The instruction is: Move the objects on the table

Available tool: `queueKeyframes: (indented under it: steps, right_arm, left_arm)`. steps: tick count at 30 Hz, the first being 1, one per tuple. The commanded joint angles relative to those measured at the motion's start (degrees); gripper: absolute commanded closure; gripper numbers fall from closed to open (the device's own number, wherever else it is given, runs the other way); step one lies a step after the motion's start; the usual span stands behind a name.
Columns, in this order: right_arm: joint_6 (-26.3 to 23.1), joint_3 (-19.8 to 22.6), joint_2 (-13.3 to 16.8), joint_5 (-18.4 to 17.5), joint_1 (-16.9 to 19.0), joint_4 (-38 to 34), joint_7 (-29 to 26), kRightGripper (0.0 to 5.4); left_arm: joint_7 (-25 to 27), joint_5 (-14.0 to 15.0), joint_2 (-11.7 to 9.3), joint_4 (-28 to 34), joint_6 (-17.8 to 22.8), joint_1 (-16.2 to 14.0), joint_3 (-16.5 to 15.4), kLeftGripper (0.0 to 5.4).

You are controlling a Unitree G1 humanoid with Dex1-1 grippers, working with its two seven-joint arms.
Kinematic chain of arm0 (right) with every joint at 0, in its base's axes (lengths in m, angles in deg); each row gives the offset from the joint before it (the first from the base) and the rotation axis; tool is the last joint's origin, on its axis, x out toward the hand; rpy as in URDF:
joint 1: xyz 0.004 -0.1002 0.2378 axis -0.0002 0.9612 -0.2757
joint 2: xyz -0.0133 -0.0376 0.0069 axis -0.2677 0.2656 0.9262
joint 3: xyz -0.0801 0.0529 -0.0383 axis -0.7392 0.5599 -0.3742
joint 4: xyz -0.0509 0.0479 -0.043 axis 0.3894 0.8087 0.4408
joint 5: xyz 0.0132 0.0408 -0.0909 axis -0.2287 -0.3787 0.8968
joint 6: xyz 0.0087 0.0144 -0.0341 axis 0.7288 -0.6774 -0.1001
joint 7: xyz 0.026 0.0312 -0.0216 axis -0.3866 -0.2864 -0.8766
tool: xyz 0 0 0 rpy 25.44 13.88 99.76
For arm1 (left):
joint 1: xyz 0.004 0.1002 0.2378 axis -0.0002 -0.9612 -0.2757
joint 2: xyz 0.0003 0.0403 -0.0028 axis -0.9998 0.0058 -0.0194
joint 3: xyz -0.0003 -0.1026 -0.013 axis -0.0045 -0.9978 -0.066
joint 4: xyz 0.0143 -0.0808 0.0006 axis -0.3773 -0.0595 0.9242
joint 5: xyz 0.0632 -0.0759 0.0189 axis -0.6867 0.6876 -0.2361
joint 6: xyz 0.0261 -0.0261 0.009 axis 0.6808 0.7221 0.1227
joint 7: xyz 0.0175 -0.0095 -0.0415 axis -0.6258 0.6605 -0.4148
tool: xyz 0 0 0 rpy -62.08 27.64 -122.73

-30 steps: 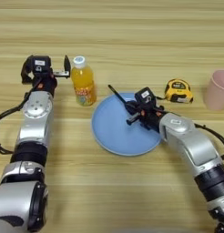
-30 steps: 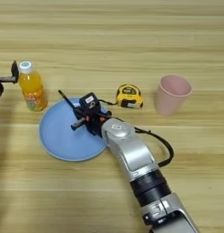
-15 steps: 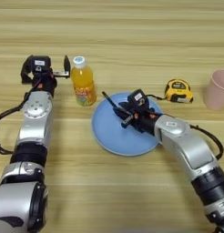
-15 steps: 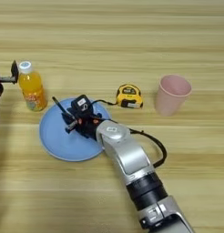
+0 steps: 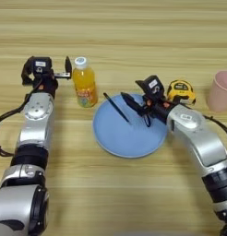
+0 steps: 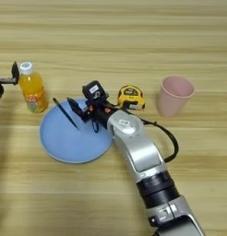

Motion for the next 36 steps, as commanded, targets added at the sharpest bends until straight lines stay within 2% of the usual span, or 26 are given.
queueKeyframes:
  steps: [1,4,8,11,15,19,24,28,31,33,36]
  right_arm:
    - [3.0,4.3,1.4,0.2,-2.3,0.3,2.0,1.66]
    - [3.7,6.2,1.7,-0.4,-2.1,0.3,2.4,1.37]
    - [8.0,9.7,2.2,0.1,-2.1,1.7,5.2,0.81]
    - [11.5,14.1,4.3,0.6,-4.1,5.3,8.3,0.41]
    - [13.1,21.3,7.1,-0.7,-6.5,9.1,12.8,0.02]
    - [14.7,28.2,10.2,-0.8,-6.6,12.9,18.5,0.02]
    - [16.6,31.5,10.9,-2.6,-5.3,14.8,19.6,0.02]
    - [14.8,34.4,12.3,-7.3,-4.3,13.2,16.9,0.02]
    - [10.9,35.5,13.5,-14.3,-2.4,9.0,10.4,0.02]
    - [7.2,35.7,14.7,-18.9,0.5,4.7,5.6,0.02]
    - [5.9,35.6,17.0,-20.6,4.2,2.7,0.7,0.02]
  left_arm:
    - [-0.2,-0.7,0.1,0.6,0.9,-0.3,0.4,0.0]
    - [-0.2,-0.7,0.1,0.7,0.9,-0.4,0.4,0.0]
    - [-0.2,-0.7,0.1,0.4,0.8,-0.3,0.4,0.0]
    - [-0.2,-0.7,0.2,0.4,0.8,-0.2,0.5,0.0]
    - [-0.3,-0.8,0.2,0.4,0.8,-0.2,0.6,0.0]
    - [-0.4,-0.8,0.2,0.3,0.8,-0.1,0.7,0.0]
    - [-0.3,-0.7,0.0,-0.1,0.7,0.0,0.6,0.0]
    - [-0.3,-0.7,0.0,-0.3,0.6,0.2,0.5,0.0]
    - [-0.4,-0.7,0.0,-0.6,0.6,0.3,0.5,0.0]
    - [-0.3,-0.7,0.0,-0.8,0.5,0.4,0.5,0.0]
    - [-0.3,-0.7,-0.2,-1.4,0.3,0.7,0.5,0.0]
